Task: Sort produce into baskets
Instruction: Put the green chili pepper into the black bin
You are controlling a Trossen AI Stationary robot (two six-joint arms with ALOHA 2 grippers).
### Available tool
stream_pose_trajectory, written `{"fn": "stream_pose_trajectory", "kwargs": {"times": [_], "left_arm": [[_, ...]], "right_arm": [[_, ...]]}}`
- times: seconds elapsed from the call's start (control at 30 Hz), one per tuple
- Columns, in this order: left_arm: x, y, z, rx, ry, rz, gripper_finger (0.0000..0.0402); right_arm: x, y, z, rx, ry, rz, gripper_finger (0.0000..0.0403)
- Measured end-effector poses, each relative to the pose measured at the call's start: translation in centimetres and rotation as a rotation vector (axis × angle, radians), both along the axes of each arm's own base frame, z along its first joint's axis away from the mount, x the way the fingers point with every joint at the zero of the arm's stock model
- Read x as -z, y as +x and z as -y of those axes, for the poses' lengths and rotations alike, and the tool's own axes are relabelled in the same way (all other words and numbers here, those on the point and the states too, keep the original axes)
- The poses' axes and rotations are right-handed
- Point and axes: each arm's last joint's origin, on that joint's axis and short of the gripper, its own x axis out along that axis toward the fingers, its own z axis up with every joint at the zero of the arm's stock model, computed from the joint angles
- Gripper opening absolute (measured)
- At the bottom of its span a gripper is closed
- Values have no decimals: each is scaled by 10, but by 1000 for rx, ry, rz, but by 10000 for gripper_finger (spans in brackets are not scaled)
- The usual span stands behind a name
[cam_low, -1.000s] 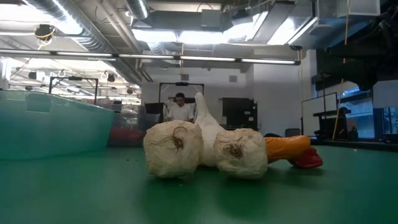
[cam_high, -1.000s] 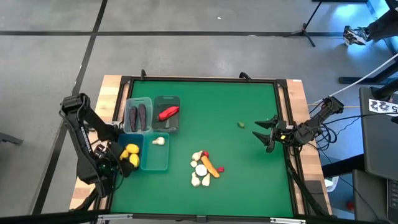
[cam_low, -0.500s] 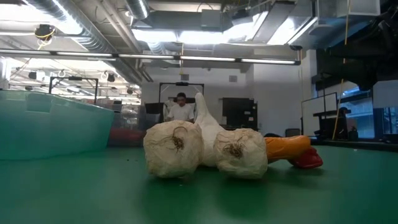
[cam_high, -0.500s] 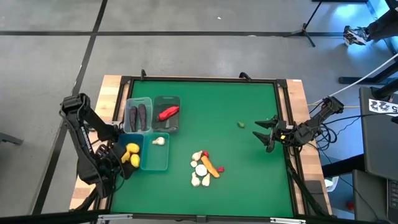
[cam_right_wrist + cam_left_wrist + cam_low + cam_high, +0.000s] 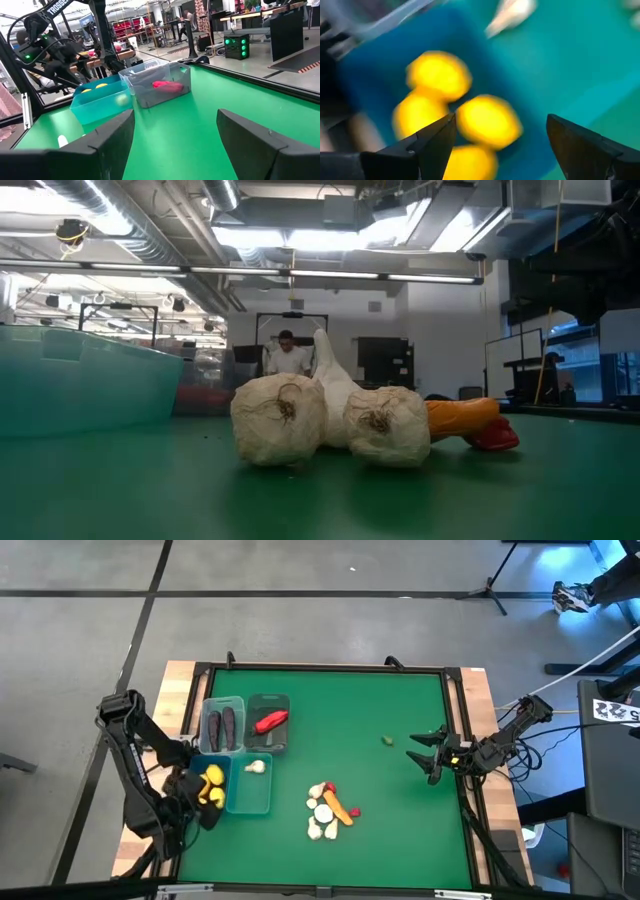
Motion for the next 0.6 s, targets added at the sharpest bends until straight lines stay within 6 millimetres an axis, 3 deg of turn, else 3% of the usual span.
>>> {"fn": "stream_pose_trajectory", "kwargs": {"times": [0.13,0.3,0.4,0.6], "left_arm": [[-4,15,0,47,66,282,301],[-13,43,-14,86,301,575,301],[-15,64,-28,33,410,603,301],[-14,110,-58,-46,539,479,301]], "right_arm": [[0,0,0,-1,0,0,280],[0,0,0,-5,-1,-2,280],[0,0,0,-5,-1,-2,280],[0,0,0,-6,9,6,280]]}}
